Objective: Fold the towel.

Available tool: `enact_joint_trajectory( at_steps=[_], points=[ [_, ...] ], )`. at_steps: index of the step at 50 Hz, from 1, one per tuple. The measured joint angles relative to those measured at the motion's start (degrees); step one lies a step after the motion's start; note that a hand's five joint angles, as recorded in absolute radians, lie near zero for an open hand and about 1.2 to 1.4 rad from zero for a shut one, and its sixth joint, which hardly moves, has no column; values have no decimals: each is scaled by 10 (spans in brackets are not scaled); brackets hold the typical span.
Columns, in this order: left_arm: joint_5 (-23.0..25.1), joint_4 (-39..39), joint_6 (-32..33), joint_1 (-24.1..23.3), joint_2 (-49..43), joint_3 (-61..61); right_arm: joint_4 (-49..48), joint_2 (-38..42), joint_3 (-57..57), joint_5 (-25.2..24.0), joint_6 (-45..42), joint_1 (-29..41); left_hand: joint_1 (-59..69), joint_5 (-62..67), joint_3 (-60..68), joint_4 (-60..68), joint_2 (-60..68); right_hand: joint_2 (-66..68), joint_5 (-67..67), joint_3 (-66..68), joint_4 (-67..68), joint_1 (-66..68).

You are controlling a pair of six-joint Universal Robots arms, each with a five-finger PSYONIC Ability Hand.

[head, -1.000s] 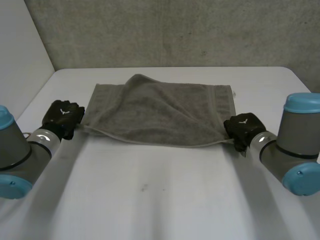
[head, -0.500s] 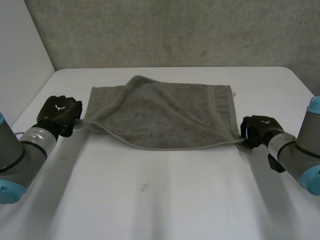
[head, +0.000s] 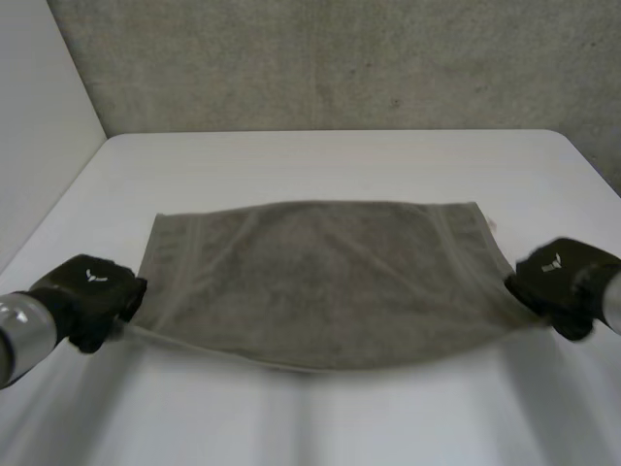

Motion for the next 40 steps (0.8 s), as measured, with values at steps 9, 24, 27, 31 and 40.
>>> enact_joint_trajectory(
  at_steps=[9,24,27,31,40],
  points=[
    [8,-82,70,3,85,-2,89,-84,16,-21,-85,-37,0,0,0,0,0,0,1,0,0,0],
    [8,93,30,-39,-148,149,-92,144,-175,11,76,40,1,0,0,0,0,0,1,0,0,0],
    [-16,117,18,-51,-212,198,-128,206,-219,47,93,70,1,0,0,0,0,0,1,0,0,0],
    [-52,147,9,-66,-282,257,-187,290,-279,96,106,105,1,0,0,0,0,0,1,0,0,0],
    [-100,263,12,-88,-397,347,-354,404,-352,163,124,127,1,0,0,0,0,0,1,0,0,0]
  ],
)
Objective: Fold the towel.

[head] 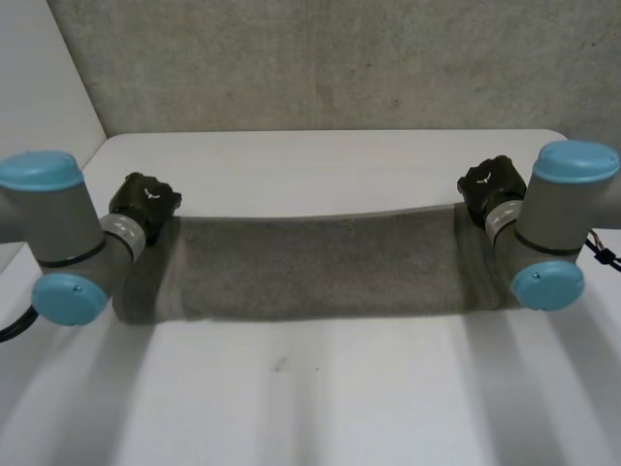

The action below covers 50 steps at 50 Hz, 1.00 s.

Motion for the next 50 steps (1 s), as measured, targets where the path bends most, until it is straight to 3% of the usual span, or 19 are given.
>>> enact_joint_trajectory(
  at_steps=[10,12,13,14,15,16,17,19,21,22,28,36,43,47,50],
  points=[
    [2,67,2,-13,-57,39,-74,52,-34,27,-1,8,0,0,0,0,0,-11,-7,-13,-9,-6],
    [3,70,2,-15,-64,42,-81,61,-42,28,-5,10,-1,0,0,0,-3,-166,-144,-168,-171,-150],
    [3,71,2,-16,-66,42,-83,63,-44,28,-6,11,-79,-80,-97,-84,-98,-166,-144,-168,-171,-150],
    [4,71,2,-17,-67,42,-85,65,-45,28,-8,11,-110,-108,-112,-113,-127,-166,-144,-168,-171,-150],
    [4,72,2,-18,-68,41,-86,67,-46,27,-10,12,-110,-108,-112,-113,-127,-348,-311,-350,-342,-313],
    [4,72,3,-20,-69,39,-88,68,-47,27,-12,13,-300,-272,-272,-277,-276,-497,-471,-498,-500,-415],
    [4,73,3,-22,-69,37,-89,67,-46,27,-13,14,-413,-410,-413,-416,-415,-497,-471,-498,-500,-415],
    [4,74,3,-26,-66,31,-90,62,-45,27,-14,16,-448,-455,-463,-465,-464,-537,-519,-555,-548,-431],
    [4,74,4,-27,-65,29,-90,56,-42,27,-13,17,-448,-455,-463,-465,-464,-537,-519,-555,-548,-431],
    [4,76,4,-32,-54,21,-90,34,-31,26,-6,18,-529,-538,-553,-552,-554,-537,-519,-556,-548,-431],
    [1,77,2,-37,-14,-3,-86,-45,16,17,42,17,-569,-572,-589,-590,-591,-537,-521,-556,-548,-431],
    [-3,71,-21,-38,94,-84,-38,-197,132,-57,123,10,-576,-578,-599,-600,-602,-537,-521,-556,-548,-431],
    [2,69,-117,-33,216,-193,96,-267,219,-126,147,-24,-581,-579,-602,-601,-603,-537,-521,-556,-548,-431],
    [4,69,-175,-31,256,-237,128,-272,254,-141,149,-47,-581,-579,-602,-602,-603,-535,-520,-553,-547,-430],
    [5,71,-218,-30,278,-269,124,-272,295,-166,147,-77,-581,-579,-602,-602,-603,-458,-444,-462,-465,-369]
  ],
)
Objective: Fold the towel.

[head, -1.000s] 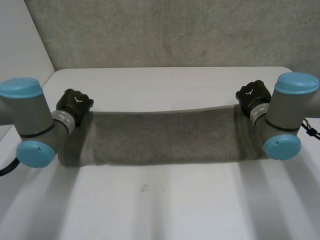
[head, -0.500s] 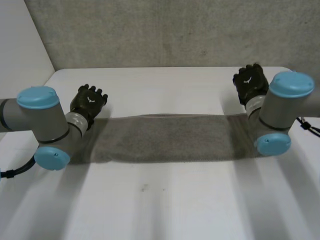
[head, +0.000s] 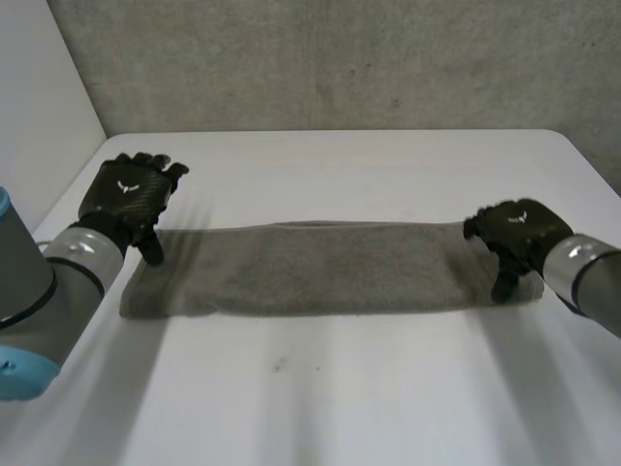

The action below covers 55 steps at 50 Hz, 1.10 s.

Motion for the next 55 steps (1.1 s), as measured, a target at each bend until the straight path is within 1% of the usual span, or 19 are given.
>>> enact_joint_trajectory(
  at_steps=[2,5,7,11,16,26,29,32,33,34,36,39,41,42,44,45,47,50,55],
  points=[
    [0,2,-19,0,7,-17,-20,1,29,-21,-3,-23,0,0,0,0,0,43,38,46,44,36],
    [0,5,-31,1,7,-34,-69,5,68,-47,-6,-57,0,0,0,0,0,52,47,53,55,41],
    [0,5,-32,1,5,-38,-94,10,82,-53,-7,-69,0,0,0,0,0,52,48,53,55,41],
    [-2,4,-32,-1,1,-42,-132,23,100,-59,-9,-86,0,0,0,0,0,53,52,59,59,44],
    [-3,3,-31,-5,-2,-51,-166,52,106,-59,-12,-104,0,0,0,0,0,117,102,116,114,95],
    [-4,4,-31,-6,-2,-54,-181,89,96,-56,-38,-108,0,0,0,0,0,156,140,155,154,132],
    [-4,4,-31,-5,-2,-54,-187,100,92,-54,-52,-108,0,0,0,0,0,277,256,274,273,222],
    [-4,4,-31,-5,-2,-54,-192,106,89,-52,-59,-108,0,0,0,0,0,323,297,317,316,250],
    [-4,4,-31,-5,-2,-54,-195,108,87,-51,-60,-108,0,0,0,0,0,412,382,405,406,308],
    [-4,4,-31,-5,-2,-54,-198,110,85,-50,-61,-108,0,0,0,0,0,441,414,435,437,331],
    [-4,4,-31,-5,-2,-54,-202,111,84,-49,-61,-109,0,0,0,0,0,452,428,449,452,343],
    [-4,4,-31,-4,-2,-56,-218,109,78,-35,-60,-117,0,0,0,0,0,458,439,457,464,351],
    [-4,5,-31,-4,-2,-58,-229,105,75,-17,-60,-126,0,0,0,0,0,458,439,457,464,351],
    [-3,5,-31,-4,-1,-59,-239,100,72,3,-61,-138,0,0,0,0,0,458,440,457,464,352],
    [-3,5,-31,-4,-1,-60,-243,99,69,11,-62,-143,0,0,0,0,0,458,440,457,464,352],
    [-3,5,-30,-4,-1,-61,-251,97,63,28,-65,-156,0,0,0,0,0,458,440,457,464,354],
    [-3,5,-30,-4,0,-62,-256,98,55,43,-69,-171,0,0,0,0,0,458,440,457,464,355],
    [-3,5,-30,-5,0,-63,-259,104,38,59,-81,-202,0,0,0,0,0,458,440,457,465,355],
    [-3,5,-30,-5,2,-64,-254,116,9,70,-123,-252,0,0,0,0,0,458,441,457,465,355]
  ],
)
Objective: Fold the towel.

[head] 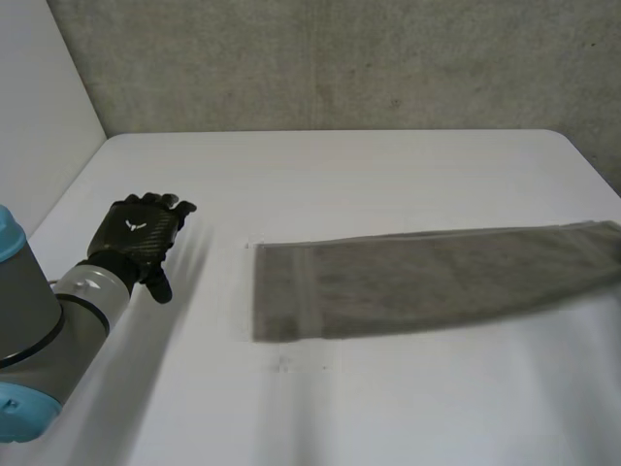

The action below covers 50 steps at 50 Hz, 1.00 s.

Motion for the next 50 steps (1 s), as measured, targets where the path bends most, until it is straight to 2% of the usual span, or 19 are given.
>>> enact_joint_trajectory(
  at_steps=[5,9,15,16,19,20,21,24,25,30,34,40,42,44,46,50],
  points=[
    [0,0,0,1,3,0,3,-2,-14,5,-26,-18,0,0,0,0,0,0,1,0,0,0],
    [-1,0,0,2,8,0,5,-25,-17,9,-28,-2,0,0,0,0,0,0,2,0,0,0],
    [-1,0,0,1,12,-1,3,-79,-16,9,-6,124,0,0,0,0,0,0,3,6,1,3],
    [-1,0,0,1,12,-1,3,-79,-16,9,-6,124,0,0,0,0,0,0,3,6,1,3],
    [-2,0,0,1,13,-2,-2,-96,-20,8,1,242,0,0,0,0,0,0,3,8,1,3],
    [-2,0,0,1,13,-2,-2,-96,-20,8,1,242,0,0,0,0,0,0,3,8,1,3],
    [-2,0,0,1,14,-3,-5,-95,-24,7,1,293,0,0,0,0,0,0,3,8,1,3],
    [-2,0,0,1,15,-5,-8,-85,-33,8,-1,354,0,0,0,0,0,0,3,8,1,3],
    [-1,0,0,0,16,-6,-11,-71,-42,8,-4,411,0,0,0,0,0,0,3,8,2,3],
    [-1,0,0,1,18,-8,-13,-20,-62,7,-9,525,0,0,0,0,0,0,3,8,2,3],
    [-1,0,0,1,18,-8,-13,21,-68,4,-10,581,0,0,0,0,0,0,3,8,2,3],
    [-1,0,0,0,17,-8,-10,64,-74,3,-10,617,0,0,0,-1,0,0,3,9,2,3],
    [-1,0,0,0,17,-8,-9,70,-75,4,-9,619,0,0,0,-1,0,-21,-13,-15,-24,-4],
    [-1,0,0,-1,17,-9,-7,72,-76,7,-8,619,0,0,0,-1,0,-291,-251,-287,-285,-236],
    [-1,0,0,-1,16,-9,-6,65,-75,13,-6,617,0,0,0,-1,0,-460,-422,-449,-458,-369],
    [-1,0,0,-2,16,-9,-4,31,-67,32,8,606,0,0,0,-1,0,-538,-516,-551,-548,-417]
  ],
)
